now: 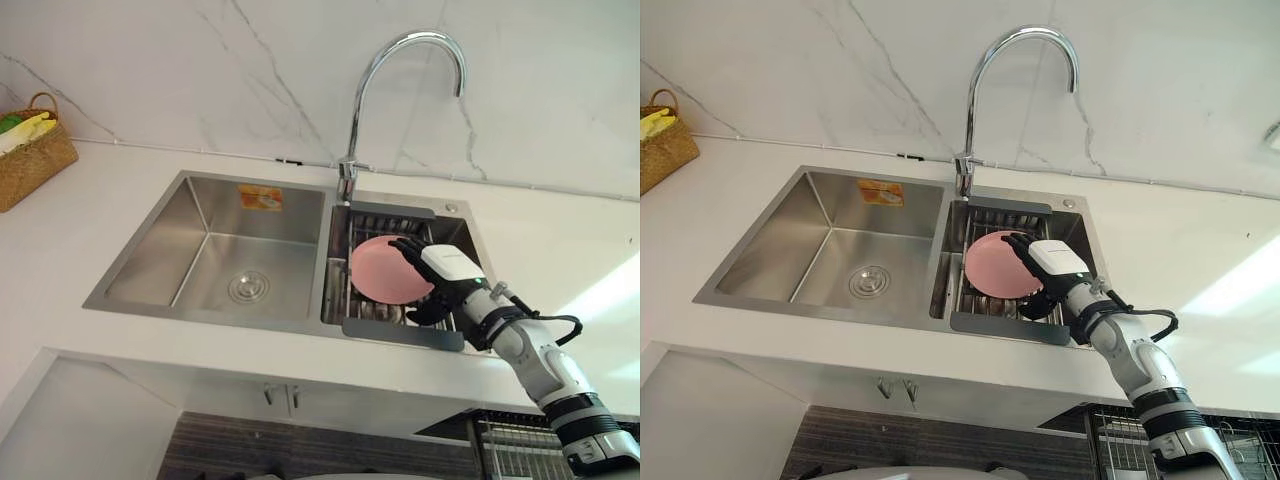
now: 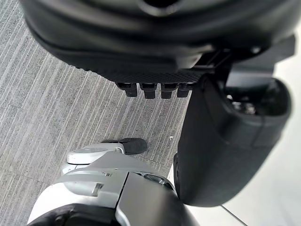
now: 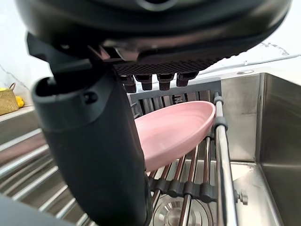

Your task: Walk over to the sink, pick up the cup, carry it to the dishwasher, place the cup inside the dishwasher, then close the dishwasher door

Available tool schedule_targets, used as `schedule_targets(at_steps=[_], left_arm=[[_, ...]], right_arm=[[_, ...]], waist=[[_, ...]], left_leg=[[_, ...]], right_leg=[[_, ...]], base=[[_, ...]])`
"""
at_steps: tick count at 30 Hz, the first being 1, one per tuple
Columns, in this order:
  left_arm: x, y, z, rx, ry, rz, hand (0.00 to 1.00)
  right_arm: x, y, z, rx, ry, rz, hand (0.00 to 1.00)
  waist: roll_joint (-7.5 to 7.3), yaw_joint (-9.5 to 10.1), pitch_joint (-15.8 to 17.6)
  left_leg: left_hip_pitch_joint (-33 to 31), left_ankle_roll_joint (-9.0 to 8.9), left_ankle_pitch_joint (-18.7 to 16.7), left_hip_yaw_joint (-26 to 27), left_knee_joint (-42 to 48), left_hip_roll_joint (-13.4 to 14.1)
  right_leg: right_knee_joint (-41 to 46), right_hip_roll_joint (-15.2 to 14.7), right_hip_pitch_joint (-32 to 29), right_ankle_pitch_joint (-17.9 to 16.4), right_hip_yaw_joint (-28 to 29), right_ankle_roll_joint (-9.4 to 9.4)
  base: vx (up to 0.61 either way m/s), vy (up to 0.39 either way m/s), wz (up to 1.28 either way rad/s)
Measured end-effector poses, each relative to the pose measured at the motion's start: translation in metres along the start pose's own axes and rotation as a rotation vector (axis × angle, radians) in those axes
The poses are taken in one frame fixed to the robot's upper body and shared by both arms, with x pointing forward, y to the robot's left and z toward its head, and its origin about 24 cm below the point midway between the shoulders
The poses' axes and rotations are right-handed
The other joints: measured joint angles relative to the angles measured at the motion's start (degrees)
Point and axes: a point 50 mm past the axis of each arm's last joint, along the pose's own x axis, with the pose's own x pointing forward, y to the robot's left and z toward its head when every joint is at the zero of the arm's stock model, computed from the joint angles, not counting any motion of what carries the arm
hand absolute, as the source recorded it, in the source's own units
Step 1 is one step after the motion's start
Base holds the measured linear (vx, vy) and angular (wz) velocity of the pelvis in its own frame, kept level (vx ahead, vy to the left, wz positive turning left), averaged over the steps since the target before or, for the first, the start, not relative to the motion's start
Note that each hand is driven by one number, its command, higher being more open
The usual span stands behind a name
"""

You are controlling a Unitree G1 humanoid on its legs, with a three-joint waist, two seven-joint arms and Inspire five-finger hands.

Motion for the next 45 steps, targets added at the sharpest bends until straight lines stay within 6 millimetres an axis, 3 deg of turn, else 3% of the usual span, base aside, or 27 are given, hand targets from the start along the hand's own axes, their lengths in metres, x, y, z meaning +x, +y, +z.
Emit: schedule_targets(at_steps=[19,45], left_arm=[[0.0,-0.008,-0.001,0.014,-0.002,-0.026,1.0],[0.0,-0.008,-0.005,0.056,0.014,-0.033,1.0]], right_arm=[[0.0,0.007,-0.011,0.007,0.096,-0.157,1.0],[0.009,0.01,-0.009,-0.022,0.078,-0.162,1.0]], waist=[[1.87,0.05,0.84],[2.22,0.76,1.0]], left_leg=[[-0.32,0.23,0.45,-1.94,-0.01,-0.31],[-1.01,0.24,1.36,-3.98,-0.03,-0.35]], right_leg=[[-0.24,-0.07,0.82,-0.01,-1.91,0.01],[-0.68,-0.18,1.45,0.02,-4.06,-0.03]], base=[[-0.01,0.003,0.05],[-0.01,0.004,0.04]])
